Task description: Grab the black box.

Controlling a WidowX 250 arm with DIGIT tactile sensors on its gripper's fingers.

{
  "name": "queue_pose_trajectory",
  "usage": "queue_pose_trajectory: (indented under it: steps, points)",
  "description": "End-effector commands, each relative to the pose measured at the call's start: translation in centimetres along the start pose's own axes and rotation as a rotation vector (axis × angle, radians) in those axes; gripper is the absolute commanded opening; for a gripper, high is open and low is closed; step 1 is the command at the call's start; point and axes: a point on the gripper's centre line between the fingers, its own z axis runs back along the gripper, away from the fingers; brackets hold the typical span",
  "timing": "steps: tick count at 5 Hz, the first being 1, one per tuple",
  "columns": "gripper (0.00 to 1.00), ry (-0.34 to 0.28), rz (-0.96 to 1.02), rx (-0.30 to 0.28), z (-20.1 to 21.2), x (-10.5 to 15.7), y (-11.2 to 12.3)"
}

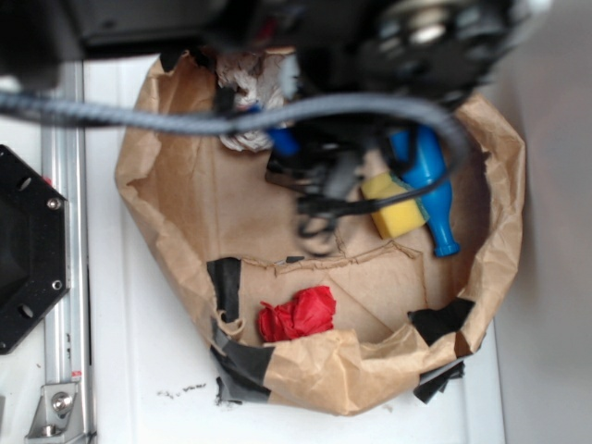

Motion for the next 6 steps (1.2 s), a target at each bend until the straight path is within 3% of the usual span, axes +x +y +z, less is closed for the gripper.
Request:
queue_pose_trajectory:
  steps: [1,3,4,5,6]
  points:
    - [1.00,-0.032,-0.104,0.006,-4.8,-0.6,-0.4]
    - [1.00,0.014,-0.151,0.023,-11.8,2.3,-0.6]
    - [1.00,0.038,-0.167,0.016,-13.4,3.7,-0.9]
    - [0.00,0.013,-0.177,-0.006,-11.9,3.7,-0.7]
    - [0.00,-0.027,-0.190,-0.002,-9.8,3.7,-0.6]
